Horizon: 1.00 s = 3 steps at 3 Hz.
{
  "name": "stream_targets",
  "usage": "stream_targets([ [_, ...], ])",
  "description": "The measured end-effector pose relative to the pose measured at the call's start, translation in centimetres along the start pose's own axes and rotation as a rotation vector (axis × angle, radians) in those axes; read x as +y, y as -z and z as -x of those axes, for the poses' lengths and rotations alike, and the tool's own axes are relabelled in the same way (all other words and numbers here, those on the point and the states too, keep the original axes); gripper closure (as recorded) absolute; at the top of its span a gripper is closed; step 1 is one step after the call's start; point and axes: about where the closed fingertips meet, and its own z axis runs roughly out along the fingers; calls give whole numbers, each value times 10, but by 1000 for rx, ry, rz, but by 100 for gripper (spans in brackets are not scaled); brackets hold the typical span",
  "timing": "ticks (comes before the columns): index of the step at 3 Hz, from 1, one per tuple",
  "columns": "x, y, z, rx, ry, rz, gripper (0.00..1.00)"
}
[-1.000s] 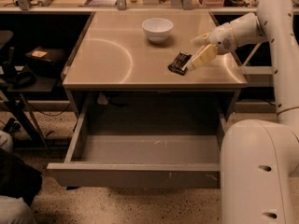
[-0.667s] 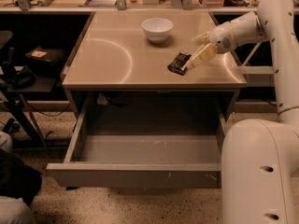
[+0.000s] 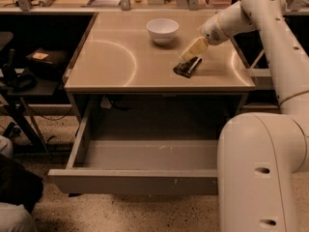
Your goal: Place rxbar chocolate into top drawer
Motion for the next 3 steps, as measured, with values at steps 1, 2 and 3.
stream_targets([
  [1,-6,-5,-3,6,3,-26,0],
  [2,19,-3,-25,13,5,78,0],
  [3,48,3,-53,17,-16,195,0],
])
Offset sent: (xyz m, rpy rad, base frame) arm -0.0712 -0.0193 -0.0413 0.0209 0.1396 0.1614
